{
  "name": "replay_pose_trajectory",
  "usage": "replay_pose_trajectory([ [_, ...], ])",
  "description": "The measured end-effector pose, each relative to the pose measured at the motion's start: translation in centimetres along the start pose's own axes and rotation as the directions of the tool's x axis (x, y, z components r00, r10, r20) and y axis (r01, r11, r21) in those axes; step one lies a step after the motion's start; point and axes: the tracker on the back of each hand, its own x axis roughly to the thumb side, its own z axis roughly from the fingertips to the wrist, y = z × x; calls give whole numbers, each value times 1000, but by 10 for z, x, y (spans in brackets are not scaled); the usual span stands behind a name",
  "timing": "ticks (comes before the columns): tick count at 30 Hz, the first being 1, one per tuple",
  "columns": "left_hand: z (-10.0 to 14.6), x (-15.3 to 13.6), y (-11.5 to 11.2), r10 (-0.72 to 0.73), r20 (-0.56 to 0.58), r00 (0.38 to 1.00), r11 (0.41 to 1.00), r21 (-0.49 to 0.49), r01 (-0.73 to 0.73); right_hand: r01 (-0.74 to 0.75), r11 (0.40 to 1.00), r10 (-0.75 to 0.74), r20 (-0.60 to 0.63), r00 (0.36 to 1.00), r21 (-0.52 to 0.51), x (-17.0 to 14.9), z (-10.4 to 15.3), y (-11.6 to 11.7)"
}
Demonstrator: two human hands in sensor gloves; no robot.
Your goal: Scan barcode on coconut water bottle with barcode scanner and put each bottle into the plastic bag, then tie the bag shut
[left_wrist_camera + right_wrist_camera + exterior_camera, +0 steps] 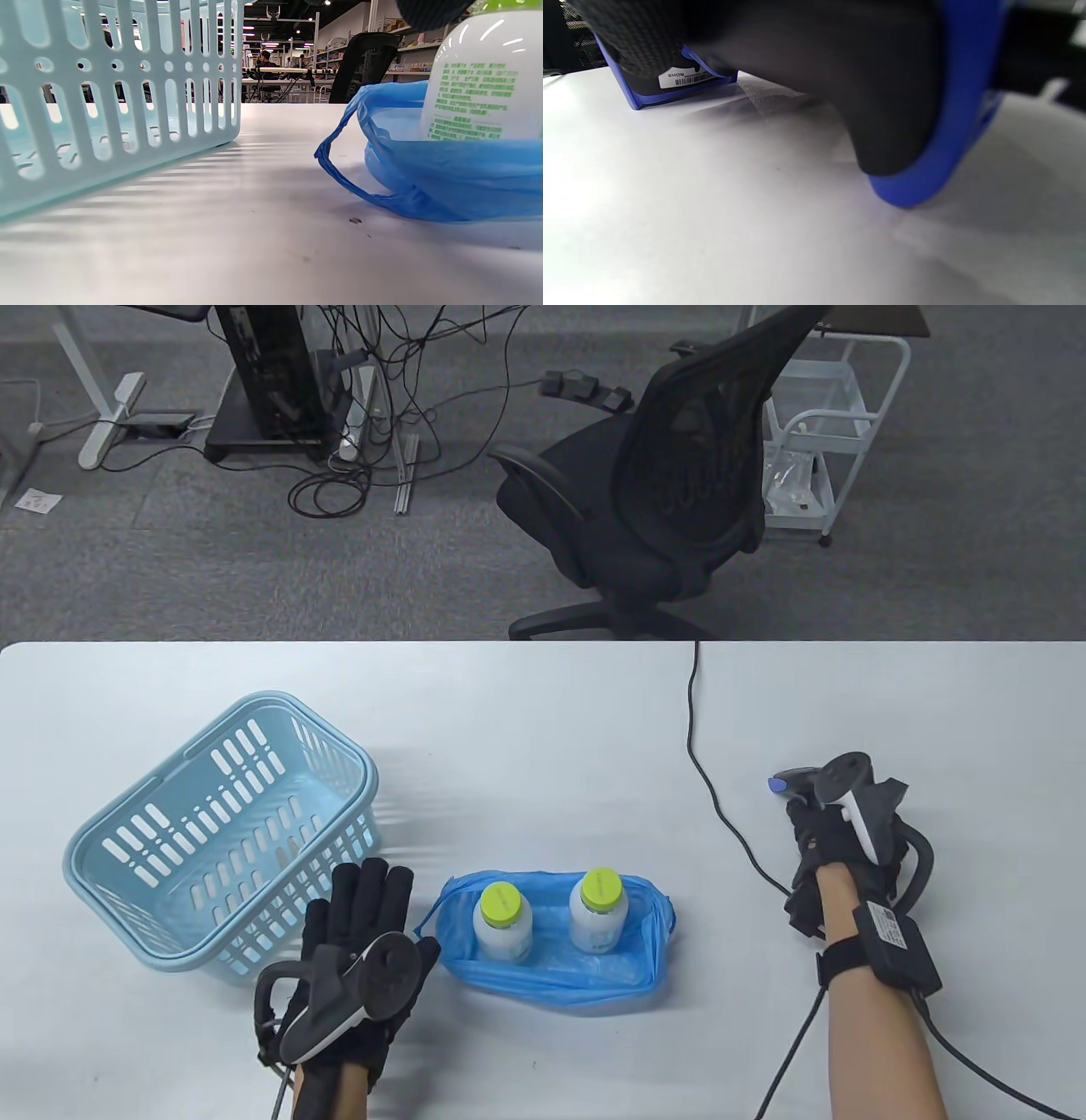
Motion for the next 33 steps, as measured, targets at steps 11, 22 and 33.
replay_pose_trajectory([
  [11,-5,2,-2,7,24,1000,1000,-14,-7,34,978,36,325,945,-207,5,83,-45],
  [22,-13,2,-4,3,55,998,1000,-26,-1,132,958,22,524,851,-255,14,194,-62],
  [33,-28,-8,-21,46,44,998,996,-82,-42,149,951,5,496,868,-270,10,192,-14],
])
